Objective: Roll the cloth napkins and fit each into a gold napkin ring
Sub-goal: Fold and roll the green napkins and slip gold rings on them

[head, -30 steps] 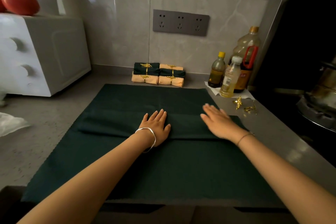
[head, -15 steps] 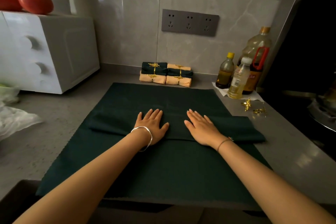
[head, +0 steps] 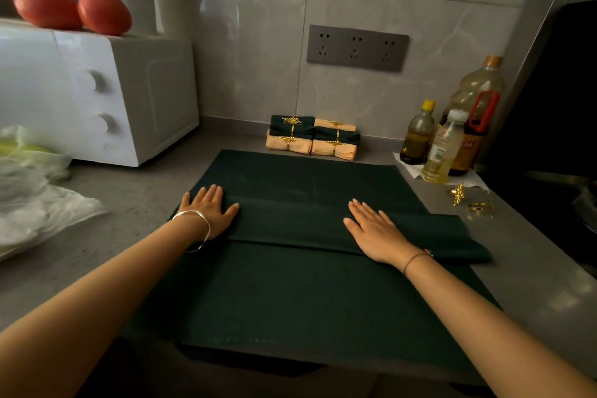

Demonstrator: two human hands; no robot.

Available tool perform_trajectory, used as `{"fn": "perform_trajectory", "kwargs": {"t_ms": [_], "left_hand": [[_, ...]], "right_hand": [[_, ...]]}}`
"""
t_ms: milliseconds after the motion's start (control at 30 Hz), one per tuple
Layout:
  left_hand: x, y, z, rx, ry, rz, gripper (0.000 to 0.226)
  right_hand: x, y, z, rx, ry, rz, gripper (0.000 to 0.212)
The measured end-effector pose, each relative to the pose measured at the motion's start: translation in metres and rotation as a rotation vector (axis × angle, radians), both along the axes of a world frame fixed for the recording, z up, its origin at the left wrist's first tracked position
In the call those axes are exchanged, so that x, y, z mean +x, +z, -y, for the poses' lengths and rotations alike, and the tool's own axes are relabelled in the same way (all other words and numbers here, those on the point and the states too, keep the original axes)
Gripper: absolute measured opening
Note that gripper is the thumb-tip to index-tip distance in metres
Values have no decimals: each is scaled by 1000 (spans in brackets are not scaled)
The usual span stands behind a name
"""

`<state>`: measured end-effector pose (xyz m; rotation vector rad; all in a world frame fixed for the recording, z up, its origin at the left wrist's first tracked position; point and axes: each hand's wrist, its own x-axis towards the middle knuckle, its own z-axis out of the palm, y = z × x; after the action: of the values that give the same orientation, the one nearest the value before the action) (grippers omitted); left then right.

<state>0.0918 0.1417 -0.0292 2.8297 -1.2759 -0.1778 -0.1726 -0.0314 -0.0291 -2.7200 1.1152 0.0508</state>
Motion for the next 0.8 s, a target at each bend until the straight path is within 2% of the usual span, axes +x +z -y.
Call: {"fn": "perform_trajectory", "kwargs": {"t_ms": [100,167,267,367,500,800], "left_hand": [[-3,13,9,61,-5,71,74],[-19,25,22,-24,-141,94,71],[-52,42,49,-176,-392,-94,58],[-74,44,75,-191,-494,-215,46],[-79,40,99,-100,-495,-162,39],[-72,32,110,-97,-446,-304,31]], "right_hand": [[0,5,0,56,6,44,58],[-2,12,-6,48,33,131,59],[-7,25,-28,33,110,287,53],[-17,30,-50,-33,241,300,42],[-20,27,-64,-188,389,251,38],[-3,16,-63,-321,541,294,30]]}}
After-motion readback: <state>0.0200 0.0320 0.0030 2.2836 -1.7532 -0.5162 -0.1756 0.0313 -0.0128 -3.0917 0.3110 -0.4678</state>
